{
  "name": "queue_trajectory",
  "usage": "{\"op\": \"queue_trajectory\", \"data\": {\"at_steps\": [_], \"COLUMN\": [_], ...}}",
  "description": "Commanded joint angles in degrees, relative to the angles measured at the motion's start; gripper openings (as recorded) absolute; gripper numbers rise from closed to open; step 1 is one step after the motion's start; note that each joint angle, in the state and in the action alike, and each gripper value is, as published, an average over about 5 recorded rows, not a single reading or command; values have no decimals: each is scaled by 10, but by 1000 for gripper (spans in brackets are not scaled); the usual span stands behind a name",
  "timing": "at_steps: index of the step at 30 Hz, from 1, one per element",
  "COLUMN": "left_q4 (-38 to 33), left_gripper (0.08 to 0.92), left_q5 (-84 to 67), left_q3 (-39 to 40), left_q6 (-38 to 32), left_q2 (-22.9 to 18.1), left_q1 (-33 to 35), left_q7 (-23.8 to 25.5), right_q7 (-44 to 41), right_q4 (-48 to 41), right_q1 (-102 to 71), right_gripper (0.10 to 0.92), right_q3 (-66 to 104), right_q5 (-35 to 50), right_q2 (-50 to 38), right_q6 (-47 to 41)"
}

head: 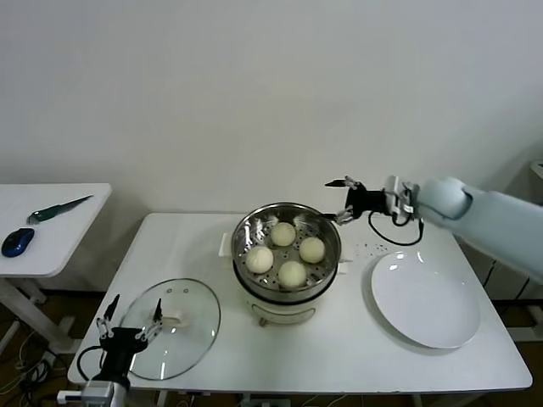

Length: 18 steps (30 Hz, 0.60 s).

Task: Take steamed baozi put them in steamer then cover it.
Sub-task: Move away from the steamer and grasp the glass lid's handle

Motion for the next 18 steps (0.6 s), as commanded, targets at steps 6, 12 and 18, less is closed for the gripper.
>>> {"op": "queue_trajectory", "data": {"at_steps": [6, 12, 18], "left_q4": [-12, -21, -35], "left_gripper": [823, 823, 823], "left_q5": [76, 277, 598], "left_q3": [-1, -11, -9], "left_q6": [13, 23, 40], "left_q2": [-11, -9, 14], "left_q1": [-12, -12, -7], "left_q7": [-2, 4, 18], "right_q7": [123, 124, 120], "right_q4": [114, 154, 171], "right_q1": [-718, -845, -919], "right_gripper": [823, 823, 823], "right_q3": [785, 924, 979], "right_q5": [-110, -147, -162], "right_q2": [13, 117, 183], "right_q6": [40, 17, 11]}}
